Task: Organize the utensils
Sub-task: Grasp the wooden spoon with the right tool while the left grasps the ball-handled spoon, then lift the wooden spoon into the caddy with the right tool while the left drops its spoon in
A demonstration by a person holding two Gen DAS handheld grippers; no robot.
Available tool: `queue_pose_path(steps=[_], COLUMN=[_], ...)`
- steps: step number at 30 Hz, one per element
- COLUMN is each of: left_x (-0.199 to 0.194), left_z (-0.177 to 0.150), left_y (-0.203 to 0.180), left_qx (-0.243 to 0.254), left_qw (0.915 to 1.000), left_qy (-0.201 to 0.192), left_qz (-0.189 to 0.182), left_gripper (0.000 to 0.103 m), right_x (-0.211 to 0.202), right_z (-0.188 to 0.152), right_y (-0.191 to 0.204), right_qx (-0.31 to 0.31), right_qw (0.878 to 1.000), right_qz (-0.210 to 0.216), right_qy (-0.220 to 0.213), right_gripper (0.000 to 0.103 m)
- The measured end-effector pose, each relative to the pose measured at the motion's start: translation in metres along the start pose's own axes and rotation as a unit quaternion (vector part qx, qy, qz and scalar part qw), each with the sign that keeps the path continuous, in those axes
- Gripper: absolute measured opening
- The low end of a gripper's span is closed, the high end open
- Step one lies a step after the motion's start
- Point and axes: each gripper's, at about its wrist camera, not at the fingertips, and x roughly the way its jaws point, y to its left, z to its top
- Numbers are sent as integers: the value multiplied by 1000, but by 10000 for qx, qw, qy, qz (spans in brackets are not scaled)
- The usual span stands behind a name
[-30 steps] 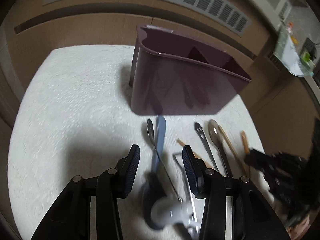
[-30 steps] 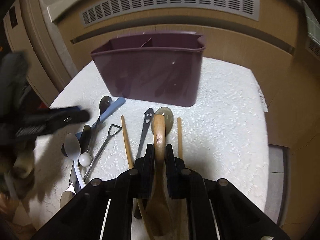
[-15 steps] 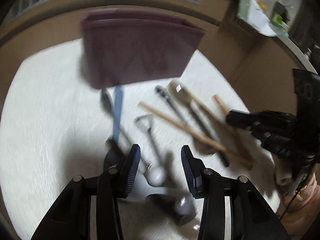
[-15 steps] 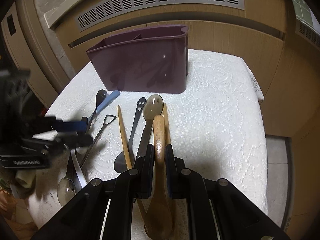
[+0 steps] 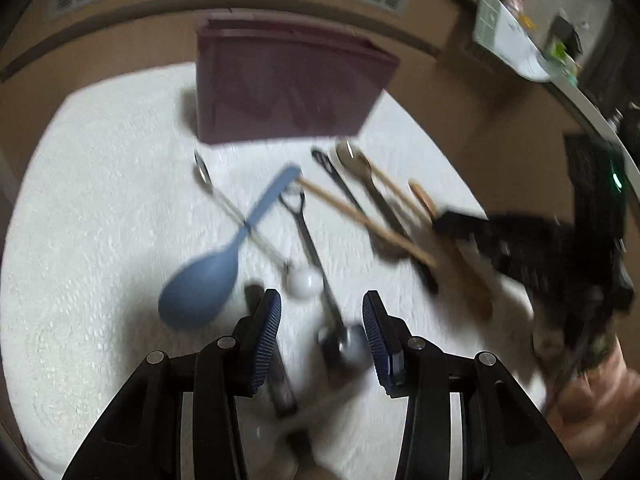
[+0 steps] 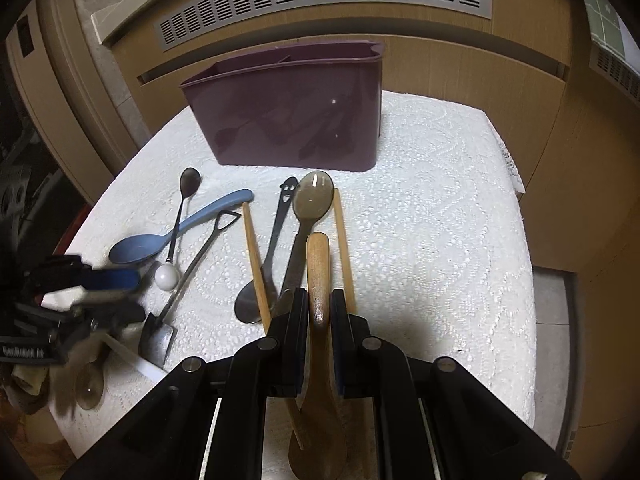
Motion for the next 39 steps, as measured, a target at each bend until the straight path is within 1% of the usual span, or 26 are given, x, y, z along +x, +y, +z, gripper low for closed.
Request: queue_pose_path(steps=[2, 4, 5, 6, 7, 8, 10, 14, 17, 21, 26, 29, 32, 35, 38, 39], left_x=[8, 22, 29, 32, 32, 30, 23, -17, -52, -80, -101, -112, -121, -139, -163, -168], left_z=[4, 6, 7, 6, 5, 4, 1, -1, 4, 11, 17, 26, 40, 63, 102, 115], left_y=[-5, -9, -11, -12, -13, -13, -9, -12, -18, -20, -28, -30, -33, -37, -41, -41], left_qx=[-34, -109, -124, -134, -100, -97, -177, -5, 179, 273, 366, 365, 401, 433, 515, 523], left_qw=[9997, 9992, 9984, 9973, 9963, 9956, 9953, 9911, 9852, 9800, 9768, 9773, 9755, 9732, 9658, 9637], left_qy=[-25, 78, 98, 56, -66, -117, -263, -835, -1314, -1649, -1854, -1913, -2044, -2207, -2522, -2607], left_qz=[220, 377, 549, 720, 849, 920, 916, 1034, 1087, 1083, 1011, 833, 706, 483, 319, 234], left_gripper=[43, 43, 43, 40, 32, 29, 23, 23, 23, 23, 23, 23, 23, 23, 23, 23], right_x=[-2, -3, -4, -4, -5, -5, -9, -23, -34, -45, -61, -72, -86, -99, -121, -131], right_z=[-1, -1, -1, -1, -1, -1, -2, -1, 3, 7, 13, 21, 33, 54, 87, 104], right_y=[3, 4, 4, 4, 4, 5, 6, 10, 14, 23, 28, 28, 28, 27, 26, 25], right_qx=[-22, -33, -24, -12, 2, 11, 28, 32, 42, 41, 37, 65, 62, 4, -103, -162], right_qw=[10000, 10000, 10000, 10000, 9999, 9999, 9998, 9993, 9986, 9975, 9958, 9944, 9920, 9898, 9846, 9814], right_qz=[-34, -55, -47, -48, -82, -124, -137, -84, -73, -26, 45, 88, 56, 28, -64, -124], right_qy=[-23, -46, -49, -57, -77, -101, -157, -357, -530, -710, -911, -1052, -1260, -1422, -1742, -1909], right_gripper=[10, 10, 10, 10, 10, 10, 10, 10, 10, 10, 10, 10, 10, 10, 10, 10])
